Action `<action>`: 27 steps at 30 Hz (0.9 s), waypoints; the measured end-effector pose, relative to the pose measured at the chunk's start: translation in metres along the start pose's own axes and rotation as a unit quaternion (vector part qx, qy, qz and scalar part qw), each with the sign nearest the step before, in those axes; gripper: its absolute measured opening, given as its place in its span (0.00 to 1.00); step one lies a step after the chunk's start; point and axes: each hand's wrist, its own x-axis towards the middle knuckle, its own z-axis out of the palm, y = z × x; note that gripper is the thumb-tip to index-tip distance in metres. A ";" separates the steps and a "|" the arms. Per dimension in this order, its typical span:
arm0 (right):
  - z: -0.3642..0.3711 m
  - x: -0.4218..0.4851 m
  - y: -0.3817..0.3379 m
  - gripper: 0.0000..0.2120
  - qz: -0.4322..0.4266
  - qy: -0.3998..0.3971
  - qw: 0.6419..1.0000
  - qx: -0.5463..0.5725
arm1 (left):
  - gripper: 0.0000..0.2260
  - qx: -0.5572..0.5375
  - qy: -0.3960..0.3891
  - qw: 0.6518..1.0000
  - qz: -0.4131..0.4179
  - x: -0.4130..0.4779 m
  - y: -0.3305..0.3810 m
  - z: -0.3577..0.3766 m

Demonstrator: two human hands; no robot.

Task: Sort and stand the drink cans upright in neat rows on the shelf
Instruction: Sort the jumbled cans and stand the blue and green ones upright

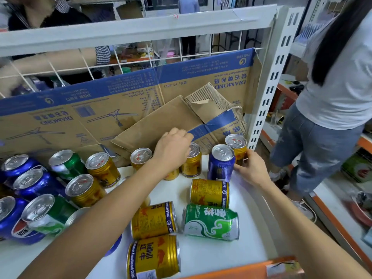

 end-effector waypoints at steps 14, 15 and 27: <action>-0.027 -0.102 -0.037 0.06 -0.015 -0.026 0.998 0.058 | 0.26 -0.107 -0.237 0.965 0.039 -0.101 -0.012 -0.038; -0.027 -0.109 -0.037 0.07 -0.016 -0.065 0.996 0.056 | 0.29 -0.107 -0.258 0.960 0.032 -0.108 -0.013 -0.037; -0.026 -0.140 -0.031 0.36 -0.102 -0.331 0.937 -0.037 | 0.37 -0.131 -0.326 0.936 -0.022 -0.130 0.006 -0.006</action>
